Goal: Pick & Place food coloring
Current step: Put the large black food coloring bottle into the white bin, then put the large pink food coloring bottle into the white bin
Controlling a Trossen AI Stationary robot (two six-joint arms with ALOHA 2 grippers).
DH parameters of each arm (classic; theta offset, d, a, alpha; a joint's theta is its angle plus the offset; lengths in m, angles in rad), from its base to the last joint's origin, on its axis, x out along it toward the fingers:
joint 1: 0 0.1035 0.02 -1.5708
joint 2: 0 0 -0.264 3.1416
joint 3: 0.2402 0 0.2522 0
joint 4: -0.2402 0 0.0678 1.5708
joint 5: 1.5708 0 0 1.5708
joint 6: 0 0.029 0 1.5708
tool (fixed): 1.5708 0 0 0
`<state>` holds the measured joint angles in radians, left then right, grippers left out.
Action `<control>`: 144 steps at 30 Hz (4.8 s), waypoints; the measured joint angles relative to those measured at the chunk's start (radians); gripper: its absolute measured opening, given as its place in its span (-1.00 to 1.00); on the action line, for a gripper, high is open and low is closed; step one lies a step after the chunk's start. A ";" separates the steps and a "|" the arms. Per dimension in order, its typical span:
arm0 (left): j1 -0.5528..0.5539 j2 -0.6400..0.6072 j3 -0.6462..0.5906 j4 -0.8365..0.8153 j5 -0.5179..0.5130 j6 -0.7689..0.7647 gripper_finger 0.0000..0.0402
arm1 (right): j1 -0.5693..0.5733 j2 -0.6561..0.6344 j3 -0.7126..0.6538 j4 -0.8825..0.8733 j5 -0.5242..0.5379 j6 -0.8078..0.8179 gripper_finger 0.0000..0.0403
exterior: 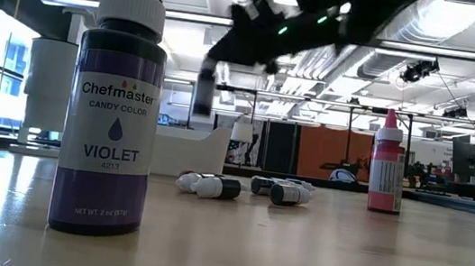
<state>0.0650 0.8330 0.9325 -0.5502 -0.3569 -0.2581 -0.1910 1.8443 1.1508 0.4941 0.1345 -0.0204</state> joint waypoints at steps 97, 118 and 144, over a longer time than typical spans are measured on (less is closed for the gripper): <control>0.000 -0.018 -0.001 -0.103 0.061 -0.035 -0.12 | 0.413 -0.349 -0.146 -1.308 0.269 0.662 -0.51; 0.000 -0.018 -0.001 -0.118 0.061 -0.035 -0.12 | 0.441 -0.346 -0.147 -1.163 0.170 0.575 -0.80; 0.000 -0.018 -0.001 -0.134 0.058 -0.039 -0.12 | 0.140 -0.065 -0.145 -0.847 0.053 0.667 -0.07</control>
<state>0.0650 0.8150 0.9318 -0.6841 -0.2993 -0.2966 -0.0510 1.7788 1.0054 -0.3533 0.1877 0.6467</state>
